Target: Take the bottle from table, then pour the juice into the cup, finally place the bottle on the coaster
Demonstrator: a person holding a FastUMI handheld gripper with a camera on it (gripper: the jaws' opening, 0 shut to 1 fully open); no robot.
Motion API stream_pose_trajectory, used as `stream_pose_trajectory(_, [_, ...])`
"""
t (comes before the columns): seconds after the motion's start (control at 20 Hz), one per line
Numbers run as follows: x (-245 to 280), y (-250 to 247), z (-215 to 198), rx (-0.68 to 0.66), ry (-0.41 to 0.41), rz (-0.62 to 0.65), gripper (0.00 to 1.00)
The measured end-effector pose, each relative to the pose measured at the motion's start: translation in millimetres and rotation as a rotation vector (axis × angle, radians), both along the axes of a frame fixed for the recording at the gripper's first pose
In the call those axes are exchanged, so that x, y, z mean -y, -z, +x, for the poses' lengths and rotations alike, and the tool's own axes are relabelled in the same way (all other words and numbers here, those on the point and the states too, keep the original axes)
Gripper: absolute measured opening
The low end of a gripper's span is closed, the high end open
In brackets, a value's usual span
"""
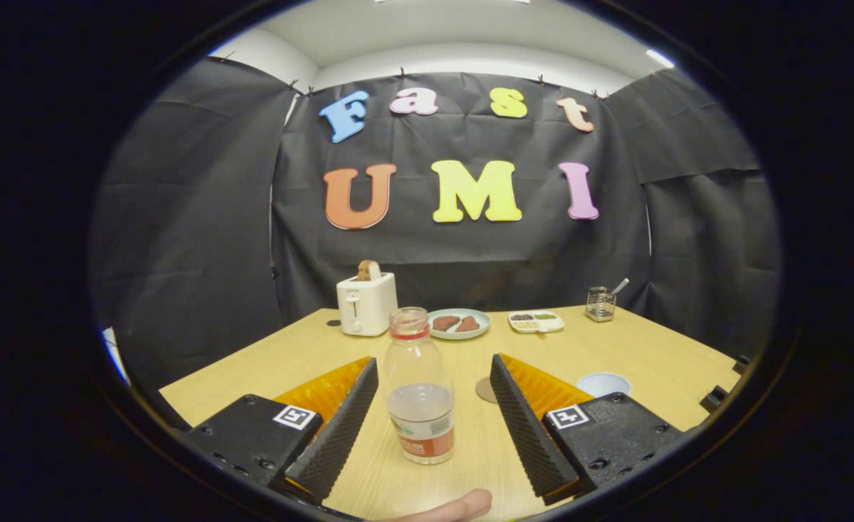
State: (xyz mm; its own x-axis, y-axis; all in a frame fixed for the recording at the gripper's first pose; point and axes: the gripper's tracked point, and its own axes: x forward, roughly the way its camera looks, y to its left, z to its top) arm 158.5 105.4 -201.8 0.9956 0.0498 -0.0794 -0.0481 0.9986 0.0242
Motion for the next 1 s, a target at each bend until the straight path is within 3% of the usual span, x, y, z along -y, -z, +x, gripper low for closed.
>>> stream_pose_trajectory(0.6, [-17.3,70.9,39.6,-0.094,0.099,-0.038,1.0])
stream_pose_trajectory(1.0, [-13.9,64.9,51.1,-0.015,0.152,-0.131,1.0])
